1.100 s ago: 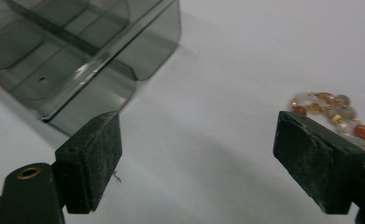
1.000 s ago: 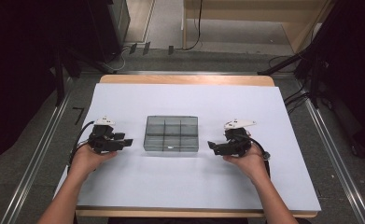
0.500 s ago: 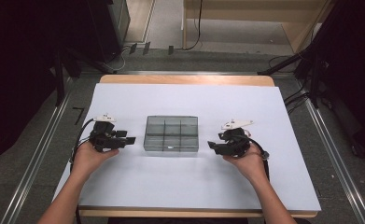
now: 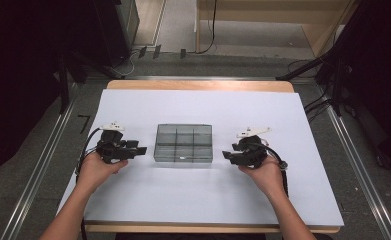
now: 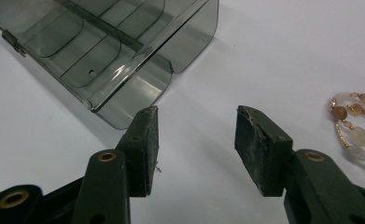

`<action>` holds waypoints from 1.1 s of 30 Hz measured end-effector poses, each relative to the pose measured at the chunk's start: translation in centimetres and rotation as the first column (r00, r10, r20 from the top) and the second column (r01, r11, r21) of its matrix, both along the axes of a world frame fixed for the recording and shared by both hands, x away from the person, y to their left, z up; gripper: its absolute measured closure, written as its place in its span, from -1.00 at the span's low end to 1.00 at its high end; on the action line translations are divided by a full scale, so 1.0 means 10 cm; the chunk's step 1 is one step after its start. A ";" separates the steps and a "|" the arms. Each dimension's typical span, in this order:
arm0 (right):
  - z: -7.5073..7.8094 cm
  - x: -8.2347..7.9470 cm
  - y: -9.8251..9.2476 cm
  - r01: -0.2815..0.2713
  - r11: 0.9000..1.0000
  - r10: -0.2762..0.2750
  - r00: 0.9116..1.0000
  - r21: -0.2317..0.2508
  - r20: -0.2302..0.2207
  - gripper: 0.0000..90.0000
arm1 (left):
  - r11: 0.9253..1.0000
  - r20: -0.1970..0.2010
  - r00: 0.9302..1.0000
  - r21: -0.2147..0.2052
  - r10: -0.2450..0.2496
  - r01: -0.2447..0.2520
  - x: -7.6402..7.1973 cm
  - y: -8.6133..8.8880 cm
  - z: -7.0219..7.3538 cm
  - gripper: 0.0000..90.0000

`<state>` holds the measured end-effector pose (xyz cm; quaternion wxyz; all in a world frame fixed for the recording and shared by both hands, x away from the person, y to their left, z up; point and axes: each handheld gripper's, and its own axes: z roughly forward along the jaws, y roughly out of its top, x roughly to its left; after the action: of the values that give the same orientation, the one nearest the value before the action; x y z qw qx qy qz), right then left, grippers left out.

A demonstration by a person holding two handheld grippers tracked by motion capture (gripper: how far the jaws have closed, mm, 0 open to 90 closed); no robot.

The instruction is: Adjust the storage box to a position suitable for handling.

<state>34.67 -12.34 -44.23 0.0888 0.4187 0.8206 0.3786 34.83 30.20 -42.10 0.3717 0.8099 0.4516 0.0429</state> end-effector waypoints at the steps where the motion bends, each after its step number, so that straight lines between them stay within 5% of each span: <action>1: 0.00 0.00 0.00 -0.003 1.000 0.003 1.000 0.007 -0.001 0.15 | 1.000 -0.003 1.000 0.002 0.000 0.000 0.00 0.00 0.00 0.05; 15: 0.05 -0.01 -0.01 0.002 1.000 -0.003 1.000 0.027 0.011 0.25 | 0.999 0.004 0.999 0.015 -0.032 0.032 -0.01 -0.03 0.04 0.03; 33: 0.05 -0.05 -0.01 -0.002 1.000 0.002 1.000 0.021 0.007 0.03 | 0.999 0.004 1.000 0.021 -0.029 0.029 -0.03 -0.04 0.05 -0.13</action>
<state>34.22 -12.41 -43.71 0.0870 0.4173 0.8168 0.3889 34.56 29.83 -41.59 0.3650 0.8200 0.4386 0.0441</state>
